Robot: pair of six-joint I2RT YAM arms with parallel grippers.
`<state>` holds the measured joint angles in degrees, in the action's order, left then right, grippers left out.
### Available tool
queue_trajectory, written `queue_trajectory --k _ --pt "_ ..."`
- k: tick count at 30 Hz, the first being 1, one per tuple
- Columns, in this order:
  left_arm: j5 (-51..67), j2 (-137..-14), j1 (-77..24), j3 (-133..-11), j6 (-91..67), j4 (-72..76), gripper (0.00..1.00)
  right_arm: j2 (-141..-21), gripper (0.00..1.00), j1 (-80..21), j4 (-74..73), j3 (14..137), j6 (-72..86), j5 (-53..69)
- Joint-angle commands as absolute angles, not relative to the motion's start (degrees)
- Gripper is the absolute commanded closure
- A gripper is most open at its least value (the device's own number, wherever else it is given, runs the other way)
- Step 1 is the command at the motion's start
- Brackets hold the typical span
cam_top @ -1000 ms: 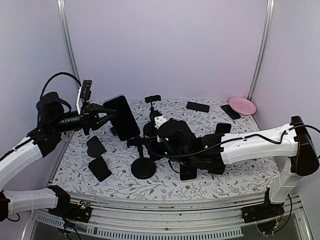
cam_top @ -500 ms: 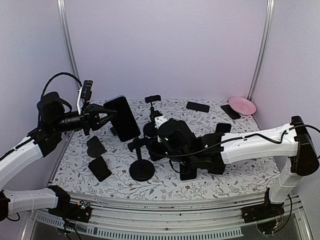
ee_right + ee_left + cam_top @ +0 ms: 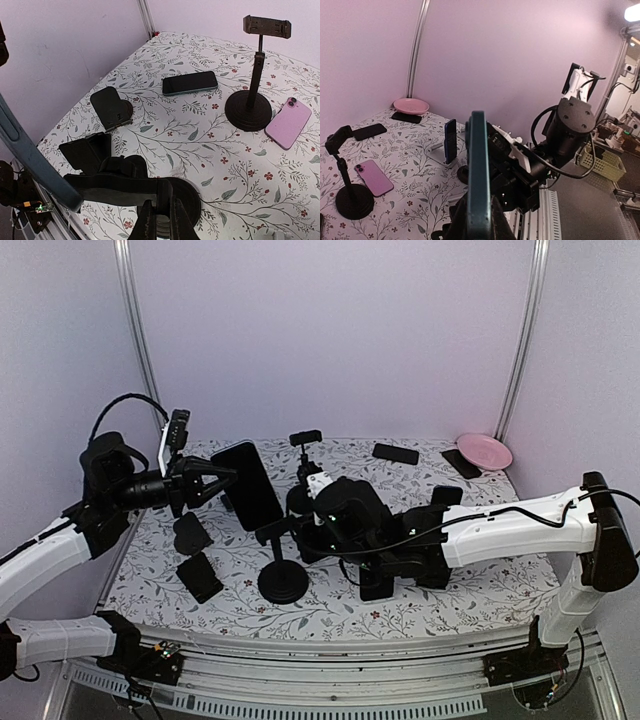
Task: Place the phone on the phone stand
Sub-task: Hold the phone stand at the center of the board, then adjust the phone stand at the center of the board.
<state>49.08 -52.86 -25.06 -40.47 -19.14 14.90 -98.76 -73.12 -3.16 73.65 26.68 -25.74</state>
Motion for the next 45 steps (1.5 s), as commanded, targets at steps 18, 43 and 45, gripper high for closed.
queue_trajectory --k 18,43,45 --pt "49.64 -53.18 -29.58 -33.24 -19.52 26.52 1.00 -94.31 0.98 -73.48 3.65 71.65 20.89 -15.13" --pt "53.79 -56.95 -32.78 -33.91 -18.35 30.32 1.00 -93.37 0.98 -73.48 3.26 71.11 18.76 -14.17" --pt "52.27 -55.31 -33.00 -33.60 -18.98 30.43 1.00 -93.65 0.98 -73.48 2.56 71.58 19.22 -14.42"
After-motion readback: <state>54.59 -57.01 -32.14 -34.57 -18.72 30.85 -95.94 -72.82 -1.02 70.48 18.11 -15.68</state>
